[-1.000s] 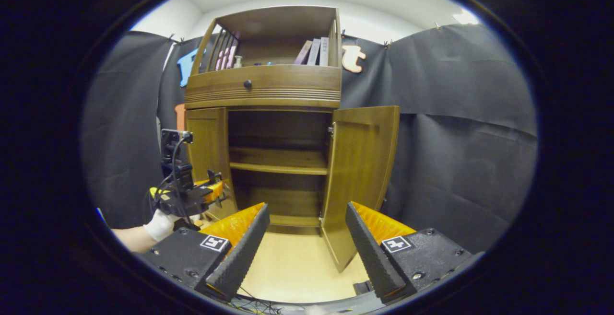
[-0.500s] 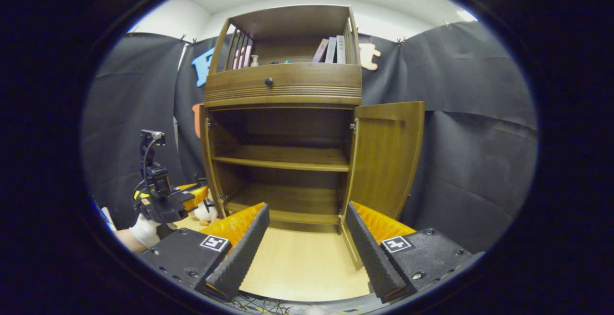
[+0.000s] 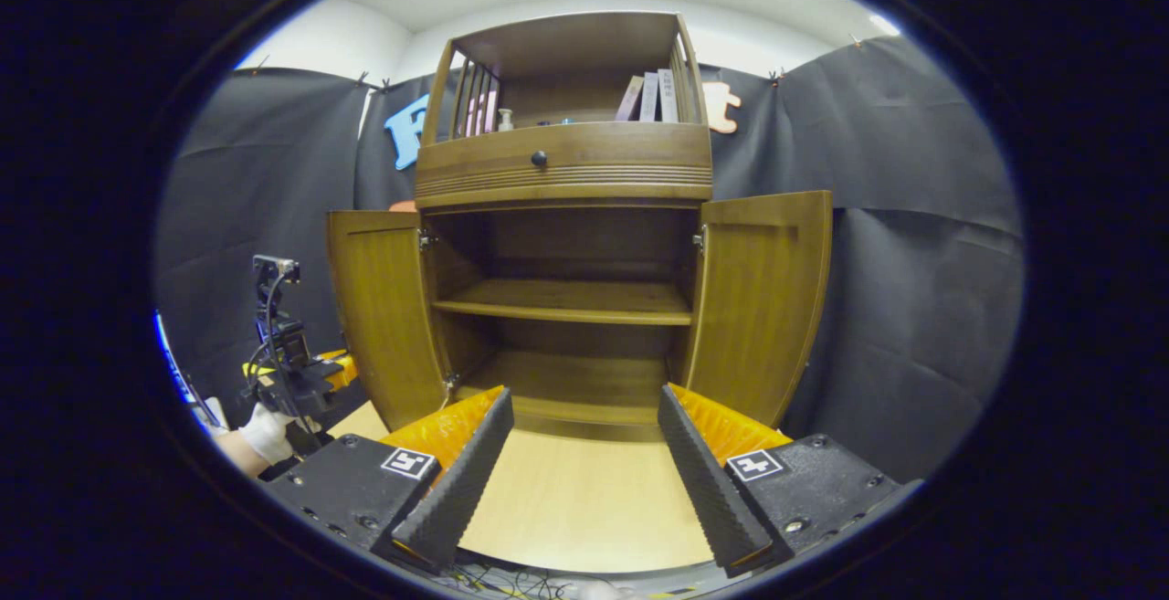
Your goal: Open the right door of the double-door shoe cabinet with the right hand, and open the left door with the left hand.
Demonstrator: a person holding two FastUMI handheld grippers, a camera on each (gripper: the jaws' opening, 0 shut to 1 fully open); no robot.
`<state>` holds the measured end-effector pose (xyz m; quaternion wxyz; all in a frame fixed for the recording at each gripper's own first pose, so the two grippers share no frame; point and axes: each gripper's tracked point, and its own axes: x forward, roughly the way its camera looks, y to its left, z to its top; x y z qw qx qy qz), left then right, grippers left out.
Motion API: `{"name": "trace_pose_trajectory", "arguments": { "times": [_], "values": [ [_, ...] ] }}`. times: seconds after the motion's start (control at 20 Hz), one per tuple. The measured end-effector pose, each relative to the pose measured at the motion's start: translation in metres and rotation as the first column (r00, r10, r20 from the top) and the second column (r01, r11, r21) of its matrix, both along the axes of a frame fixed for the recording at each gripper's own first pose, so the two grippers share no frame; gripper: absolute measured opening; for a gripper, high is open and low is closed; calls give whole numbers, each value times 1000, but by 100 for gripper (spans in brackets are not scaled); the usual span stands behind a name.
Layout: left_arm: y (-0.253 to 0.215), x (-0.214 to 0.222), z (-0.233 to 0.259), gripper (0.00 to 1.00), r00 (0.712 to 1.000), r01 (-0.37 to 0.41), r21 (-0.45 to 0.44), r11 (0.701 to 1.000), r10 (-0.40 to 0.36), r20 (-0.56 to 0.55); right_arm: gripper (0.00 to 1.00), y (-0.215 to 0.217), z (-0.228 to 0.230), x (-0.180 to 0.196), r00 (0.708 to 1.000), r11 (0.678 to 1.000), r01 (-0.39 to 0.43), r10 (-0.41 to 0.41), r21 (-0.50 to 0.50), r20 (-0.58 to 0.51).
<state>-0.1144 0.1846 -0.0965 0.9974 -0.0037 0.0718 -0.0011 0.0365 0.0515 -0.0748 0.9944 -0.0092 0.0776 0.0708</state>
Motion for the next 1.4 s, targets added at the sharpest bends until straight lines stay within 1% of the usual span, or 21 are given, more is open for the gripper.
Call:
{"name": "trace_pose_trajectory", "arguments": {
  "times": [0.15, 0.35, 0.6, 0.8, 0.85, 0.9, 1.0, 1.25, 1.35, 1.4],
  "values": [
    [11, -1, -1, 0, 1000, 23, -38, 999, -23, 11, 100, -2, 0, -2, 1000, 1000, -3, 3, 1, 0],
    [20, 2, -1, 0, 998, 57, -20, 998, -57, 21, 100, -6, -1, -4, 1000, 1000, 2, -2, 6, -1],
    [31, 4, -3, 0, 994, 106, -27, 994, -105, 39, 100, -5, -4, -4, 1000, 1000, -4, 4, 3, -16],
    [45, 7, -4, 0, 984, 172, -45, 984, -169, 56, 100, 2, -4, -5, 999, 1000, -23, 23, -5, -22],
    [50, 8, -5, 9, 981, 186, -50, 981, -184, 56, 100, 4, -4, -4, 999, 1000, -29, 29, -7, -24],
    [53, 9, -6, 0, 978, 204, -55, 977, -201, 58, 100, 7, -5, -4, 999, 999, -37, 37, -11, -28],
    [59, 10, -8, 0, 972, 234, -58, 970, -232, 48, 100, 11, -5, -5, 998, 999, -50, 49, -17, -30],
    [63, 14, -9, 0, 955, 294, -62, 954, -290, 66, 100, 12, -10, -7, 997, 998, -60, 59, -27, -43],
    [66, 12, -18, 2, 951, 308, -57, 950, -306, 32, 100, 9, -15, -8, 997, 998, -56, 54, -31, -55],
    [66, 7, -25, 11, 948, 319, -55, 946, -319, 12, 100, 8, -16, -9, 997, 998, -56, 54, -30, -60]
  ]
}}
